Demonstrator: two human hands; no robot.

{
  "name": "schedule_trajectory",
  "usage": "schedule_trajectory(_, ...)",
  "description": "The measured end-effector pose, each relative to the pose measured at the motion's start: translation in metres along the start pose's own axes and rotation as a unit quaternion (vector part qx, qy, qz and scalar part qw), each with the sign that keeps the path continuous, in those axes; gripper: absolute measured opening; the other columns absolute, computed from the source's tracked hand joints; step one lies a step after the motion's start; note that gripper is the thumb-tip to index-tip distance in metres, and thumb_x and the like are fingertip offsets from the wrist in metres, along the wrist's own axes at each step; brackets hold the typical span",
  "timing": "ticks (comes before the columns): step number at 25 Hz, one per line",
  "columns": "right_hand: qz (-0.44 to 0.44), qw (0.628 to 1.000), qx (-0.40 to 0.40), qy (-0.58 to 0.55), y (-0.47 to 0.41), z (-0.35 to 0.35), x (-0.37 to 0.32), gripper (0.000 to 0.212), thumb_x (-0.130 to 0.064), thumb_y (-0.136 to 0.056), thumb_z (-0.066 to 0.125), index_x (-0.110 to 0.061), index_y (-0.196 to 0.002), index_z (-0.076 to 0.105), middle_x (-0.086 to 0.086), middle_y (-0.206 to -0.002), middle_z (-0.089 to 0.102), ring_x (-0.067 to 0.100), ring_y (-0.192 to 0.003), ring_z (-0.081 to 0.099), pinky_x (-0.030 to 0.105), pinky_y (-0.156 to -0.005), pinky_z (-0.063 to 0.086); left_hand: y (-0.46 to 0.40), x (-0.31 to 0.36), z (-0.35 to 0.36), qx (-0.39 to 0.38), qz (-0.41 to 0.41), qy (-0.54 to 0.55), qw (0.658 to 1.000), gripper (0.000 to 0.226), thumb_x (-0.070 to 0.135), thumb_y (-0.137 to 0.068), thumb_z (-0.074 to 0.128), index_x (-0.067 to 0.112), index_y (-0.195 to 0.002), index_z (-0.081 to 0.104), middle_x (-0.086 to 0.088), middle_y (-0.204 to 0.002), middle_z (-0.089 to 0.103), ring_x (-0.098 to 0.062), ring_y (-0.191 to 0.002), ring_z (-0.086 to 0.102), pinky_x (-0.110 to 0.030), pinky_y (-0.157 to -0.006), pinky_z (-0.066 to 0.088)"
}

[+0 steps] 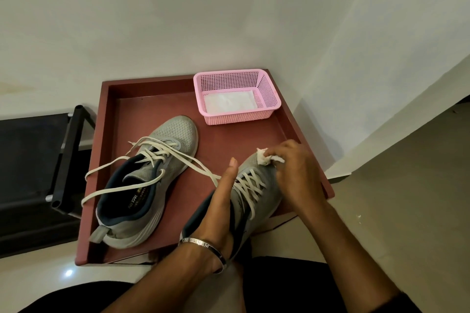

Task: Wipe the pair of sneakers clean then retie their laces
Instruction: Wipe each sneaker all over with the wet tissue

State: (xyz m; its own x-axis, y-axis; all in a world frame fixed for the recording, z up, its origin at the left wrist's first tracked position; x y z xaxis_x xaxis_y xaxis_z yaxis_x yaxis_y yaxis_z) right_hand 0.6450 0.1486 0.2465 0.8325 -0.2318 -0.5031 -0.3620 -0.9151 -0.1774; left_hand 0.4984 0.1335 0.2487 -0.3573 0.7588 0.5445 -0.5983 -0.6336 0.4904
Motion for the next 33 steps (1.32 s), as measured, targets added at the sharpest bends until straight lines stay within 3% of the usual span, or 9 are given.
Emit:
schedule_trajectory(4,-0.036,0.997,-0.061,-0.012,0.004,0.011,-0.012,0.027,-0.015,-0.093,0.062,-0.019,-0.119,0.069,-0.002,-0.11,0.062,0.014,-0.1,0.057,0.028,-0.083,0.053,-0.002,0.0,-0.002,-0.012,0.007,0.012,1.0,0.066,0.059,-0.091,0.047,0.01,-0.133,0.058,-0.017,-0.133,0.061,-0.03,-0.125,0.058,-0.043,-0.111,0.04)
schedule_trajectory(8,0.027,0.999,0.011,-0.022,-0.006,0.001,0.005,0.026,-0.019,-0.095,0.06,-0.02,-0.119,0.069,0.0,-0.105,0.06,0.017,-0.094,0.058,0.021,-0.073,0.048,0.0,-0.001,-0.002,-0.019,-0.001,-0.031,0.999,0.068,0.062,-0.088,0.044,0.011,-0.131,0.06,-0.015,-0.126,0.067,-0.028,-0.119,0.063,-0.041,-0.108,0.043)
schedule_trajectory(11,-0.026,0.997,-0.076,-0.015,0.004,0.013,-0.01,0.027,-0.021,-0.095,0.059,-0.02,-0.122,0.066,-0.002,-0.107,0.058,0.014,-0.095,0.057,0.023,-0.078,0.051,-0.001,0.001,-0.003,-0.02,0.012,-0.007,1.0,0.066,0.061,-0.09,0.048,0.011,-0.132,0.06,-0.017,-0.13,0.063,-0.029,-0.122,0.061,-0.04,-0.106,0.044)
schedule_trajectory(15,0.05,0.998,0.021,-0.012,-0.01,0.003,0.013,0.025,-0.018,-0.095,0.06,-0.02,-0.118,0.069,0.001,-0.107,0.059,0.015,-0.093,0.057,0.013,-0.067,0.039,-0.002,-0.001,-0.005,-0.015,-0.008,-0.032,0.999,0.072,0.066,-0.086,0.047,0.012,-0.132,0.06,-0.014,-0.127,0.066,-0.028,-0.12,0.062,-0.044,-0.11,0.041)
schedule_trajectory(19,-0.043,0.997,-0.072,0.004,0.004,0.019,-0.011,0.027,-0.022,-0.095,0.059,-0.021,-0.121,0.066,-0.002,-0.104,0.056,0.013,-0.093,0.054,0.024,-0.074,0.051,-0.003,-0.001,-0.003,-0.014,0.001,0.016,1.0,0.068,0.063,-0.089,0.051,0.012,-0.135,0.057,-0.018,-0.135,0.059,-0.031,-0.127,0.056,-0.046,-0.114,0.037)
schedule_trajectory(23,0.077,0.996,0.037,0.002,-0.012,0.004,0.015,0.026,-0.02,-0.094,0.061,-0.018,-0.119,0.069,0.003,-0.11,0.059,0.019,-0.099,0.057,0.024,-0.076,0.046,-0.002,0.0,-0.004,-0.02,-0.008,-0.037,0.999,0.073,0.065,-0.086,0.044,0.011,-0.132,0.059,-0.014,-0.126,0.067,-0.027,-0.119,0.063,-0.04,-0.106,0.044)
schedule_trajectory(28,-0.03,0.997,-0.064,0.006,-0.002,0.018,-0.009,0.028,-0.021,-0.093,0.062,-0.02,-0.121,0.067,-0.001,-0.104,0.055,0.015,-0.093,0.054,0.028,-0.078,0.052,-0.001,0.001,-0.003,-0.016,-0.005,-0.017,1.0,0.071,0.061,-0.086,0.046,0.01,-0.134,0.057,-0.018,-0.13,0.063,-0.031,-0.122,0.06,-0.044,-0.11,0.042)
schedule_trajectory(31,0.083,0.996,0.026,0.011,-0.013,0.004,0.013,0.026,-0.02,-0.094,0.062,-0.019,-0.119,0.068,0.003,-0.111,0.057,0.018,-0.098,0.056,0.028,-0.08,0.052,0.0,0.0,-0.003,-0.016,-0.016,-0.041,0.999,0.074,0.065,-0.082,0.046,0.012,-0.13,0.061,-0.014,-0.123,0.068,-0.028,-0.116,0.065,-0.04,-0.104,0.047)
schedule_trajectory(33,0.075,0.997,0.013,-0.013,-0.007,0.006,0.01,0.025,-0.018,-0.093,0.063,-0.019,-0.117,0.069,0.001,-0.114,0.059,0.018,-0.101,0.058,0.023,-0.08,0.051,-0.001,0.002,-0.004,-0.007,-0.024,-0.028,0.999,0.074,0.066,-0.083,0.046,0.012,-0.132,0.06,-0.016,-0.127,0.066,-0.029,-0.12,0.062,-0.042,-0.107,0.044)
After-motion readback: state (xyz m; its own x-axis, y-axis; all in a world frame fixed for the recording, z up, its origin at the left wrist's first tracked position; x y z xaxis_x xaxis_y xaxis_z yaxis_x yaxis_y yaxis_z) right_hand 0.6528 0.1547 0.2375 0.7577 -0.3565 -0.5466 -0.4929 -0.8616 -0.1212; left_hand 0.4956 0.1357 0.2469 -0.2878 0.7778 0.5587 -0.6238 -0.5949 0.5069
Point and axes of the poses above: each hand's wrist, its own y-axis away from the middle knuckle, its own z-axis out of the palm, x = y × z, the point moved 3 cm from there along -y, towards the middle knuckle
